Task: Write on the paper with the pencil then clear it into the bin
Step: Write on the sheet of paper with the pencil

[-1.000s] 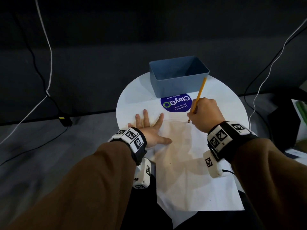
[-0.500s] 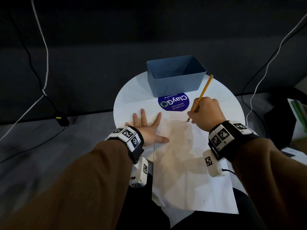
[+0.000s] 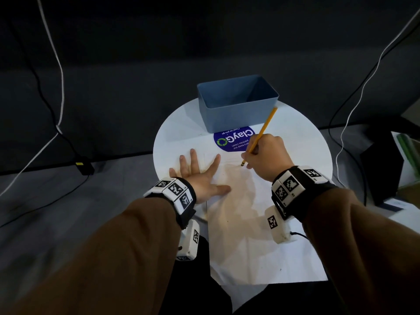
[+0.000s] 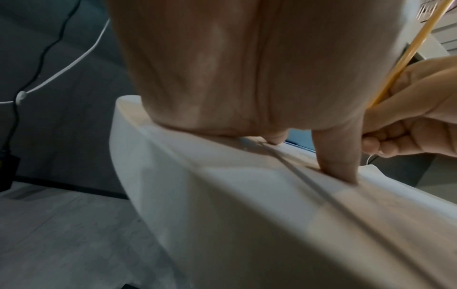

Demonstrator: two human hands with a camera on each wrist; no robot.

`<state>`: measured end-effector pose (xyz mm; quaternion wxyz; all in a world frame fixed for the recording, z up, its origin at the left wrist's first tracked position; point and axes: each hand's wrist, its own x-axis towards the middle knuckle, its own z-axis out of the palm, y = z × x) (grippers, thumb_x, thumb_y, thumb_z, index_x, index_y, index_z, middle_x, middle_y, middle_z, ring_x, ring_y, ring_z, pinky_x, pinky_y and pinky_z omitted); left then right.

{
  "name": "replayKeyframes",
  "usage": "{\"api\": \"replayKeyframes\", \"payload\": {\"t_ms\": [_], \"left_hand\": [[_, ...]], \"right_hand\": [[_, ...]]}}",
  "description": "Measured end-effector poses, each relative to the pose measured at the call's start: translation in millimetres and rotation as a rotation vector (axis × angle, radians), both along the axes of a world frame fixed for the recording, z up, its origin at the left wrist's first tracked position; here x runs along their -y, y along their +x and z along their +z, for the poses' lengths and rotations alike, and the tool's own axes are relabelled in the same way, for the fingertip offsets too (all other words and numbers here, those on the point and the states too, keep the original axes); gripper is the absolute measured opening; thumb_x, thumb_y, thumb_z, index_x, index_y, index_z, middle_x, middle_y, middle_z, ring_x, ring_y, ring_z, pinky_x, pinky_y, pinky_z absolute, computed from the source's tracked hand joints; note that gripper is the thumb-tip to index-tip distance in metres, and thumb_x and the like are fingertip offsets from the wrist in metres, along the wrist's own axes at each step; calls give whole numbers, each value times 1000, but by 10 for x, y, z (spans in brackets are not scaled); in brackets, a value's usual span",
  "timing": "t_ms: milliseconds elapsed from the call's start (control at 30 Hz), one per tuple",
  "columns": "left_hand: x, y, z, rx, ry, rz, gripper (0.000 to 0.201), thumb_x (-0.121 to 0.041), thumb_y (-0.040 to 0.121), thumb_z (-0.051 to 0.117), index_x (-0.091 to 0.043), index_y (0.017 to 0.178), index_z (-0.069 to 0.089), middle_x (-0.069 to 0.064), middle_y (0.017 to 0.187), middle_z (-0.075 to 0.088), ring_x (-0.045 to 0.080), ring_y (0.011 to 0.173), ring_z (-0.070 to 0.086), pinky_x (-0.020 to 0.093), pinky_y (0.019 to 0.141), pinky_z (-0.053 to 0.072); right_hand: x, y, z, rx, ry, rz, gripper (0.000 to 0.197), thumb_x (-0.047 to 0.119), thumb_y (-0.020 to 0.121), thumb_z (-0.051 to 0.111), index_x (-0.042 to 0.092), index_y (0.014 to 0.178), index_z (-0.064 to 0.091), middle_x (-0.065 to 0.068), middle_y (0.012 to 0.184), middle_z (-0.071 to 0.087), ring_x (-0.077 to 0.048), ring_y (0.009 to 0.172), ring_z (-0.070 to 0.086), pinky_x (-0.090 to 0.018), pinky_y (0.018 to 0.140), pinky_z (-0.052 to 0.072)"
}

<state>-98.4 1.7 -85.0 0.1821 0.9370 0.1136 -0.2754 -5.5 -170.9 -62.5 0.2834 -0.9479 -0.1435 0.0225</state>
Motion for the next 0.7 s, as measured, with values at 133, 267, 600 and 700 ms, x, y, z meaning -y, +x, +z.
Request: {"api": "replayKeyframes", "payload": {"t_ms": [133,267,600,700], "left_hand": [[-6,17,7,-17,0,-11,98,-82,81,48,-57,146,-21,7,150,-49,36,141,-39,64,115,-13],[-22,20,10,-30,3,-15,97,-82,81,47,-58,145,-22,7,149,-49,36,141,-39,64,115,-13],[-19,15,33,-35,-1,-20,96,-81,83,47,-57,146,-21,8,150,-49,37,141,-38,65,115,-12],[-23,19,42,-43,11,-28,96,-81,83,46,-57,146,-22,9,150,-49,38,142,-37,66,115,-11]], "right_hand": [[122,5,60,-15,-30,-38,16,15,91,71,15,79,60,-10,86,68,-22,78,68,-34,73,58],[259,69,128,9,-28,-100,13,12,91,70,13,79,63,-11,83,69,-22,74,69,-32,72,59],[291,137,82,-3,-58,-106,12,11,88,71,13,78,64,-12,80,70,-25,77,70,-40,78,61],[344,133,132,15,-65,-111,13,13,89,70,13,78,64,-10,75,70,-23,78,70,-38,76,60]]}}
